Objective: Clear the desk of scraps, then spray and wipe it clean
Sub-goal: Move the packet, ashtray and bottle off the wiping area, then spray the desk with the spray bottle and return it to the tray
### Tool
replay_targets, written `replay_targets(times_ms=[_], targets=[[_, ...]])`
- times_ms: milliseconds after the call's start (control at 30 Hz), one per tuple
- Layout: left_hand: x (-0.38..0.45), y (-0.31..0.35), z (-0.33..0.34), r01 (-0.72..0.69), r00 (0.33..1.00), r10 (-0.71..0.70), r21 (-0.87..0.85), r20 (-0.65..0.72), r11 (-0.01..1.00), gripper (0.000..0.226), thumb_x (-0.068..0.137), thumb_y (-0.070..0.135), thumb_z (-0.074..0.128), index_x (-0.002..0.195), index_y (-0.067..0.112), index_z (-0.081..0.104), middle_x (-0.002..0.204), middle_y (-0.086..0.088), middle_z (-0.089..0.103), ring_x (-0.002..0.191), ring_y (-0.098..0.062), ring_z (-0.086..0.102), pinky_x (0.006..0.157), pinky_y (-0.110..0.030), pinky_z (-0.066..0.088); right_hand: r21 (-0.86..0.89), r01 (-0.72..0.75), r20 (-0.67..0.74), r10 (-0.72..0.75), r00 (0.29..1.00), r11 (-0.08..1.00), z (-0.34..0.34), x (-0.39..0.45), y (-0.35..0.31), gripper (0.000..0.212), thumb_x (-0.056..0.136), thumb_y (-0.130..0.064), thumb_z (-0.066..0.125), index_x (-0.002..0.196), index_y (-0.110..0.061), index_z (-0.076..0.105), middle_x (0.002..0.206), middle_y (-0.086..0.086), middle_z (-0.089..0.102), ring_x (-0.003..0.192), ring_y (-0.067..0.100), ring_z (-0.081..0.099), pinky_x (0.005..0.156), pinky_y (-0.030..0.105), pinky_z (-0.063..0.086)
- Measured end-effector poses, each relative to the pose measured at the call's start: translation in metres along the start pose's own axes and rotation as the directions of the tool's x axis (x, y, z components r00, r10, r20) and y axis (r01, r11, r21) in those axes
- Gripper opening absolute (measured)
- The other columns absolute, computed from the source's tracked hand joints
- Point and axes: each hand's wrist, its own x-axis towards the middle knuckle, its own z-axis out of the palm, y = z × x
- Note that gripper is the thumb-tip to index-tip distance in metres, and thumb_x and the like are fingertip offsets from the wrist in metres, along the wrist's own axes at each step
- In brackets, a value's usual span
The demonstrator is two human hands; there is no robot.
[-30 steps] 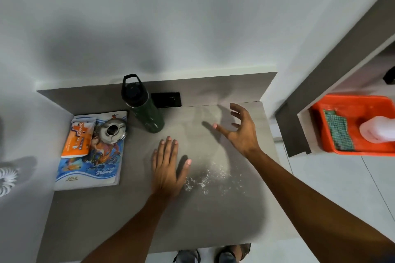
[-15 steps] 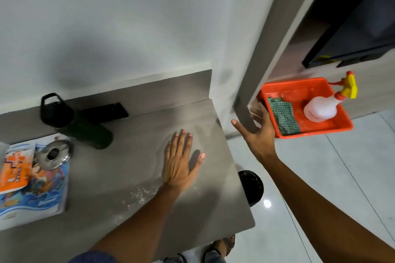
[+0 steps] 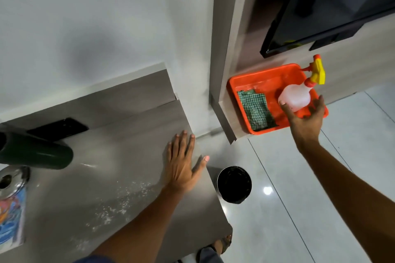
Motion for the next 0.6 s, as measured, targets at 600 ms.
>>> replay_targets(times_ms=[600], targets=[[0.005,-0.001,0.017,0.019,1.0,-0.021,0.159,0.009,0.987,0.089,0.107,0.076,0.021,0.175,0.02,0.011,0.185,-0.005,0.007,0.173,-0.026,0.006,0.139,-0.055,0.017,0.079,0.037,0.089,-0.044,0.995,0.996,0.009,0.106,-0.031,0.066,0.096,-0.072,0.068,0.146,-0.028,0.067,0.131,-0.022,0.075,0.114,-0.009,0.073,0.087,0.007,0.058]])
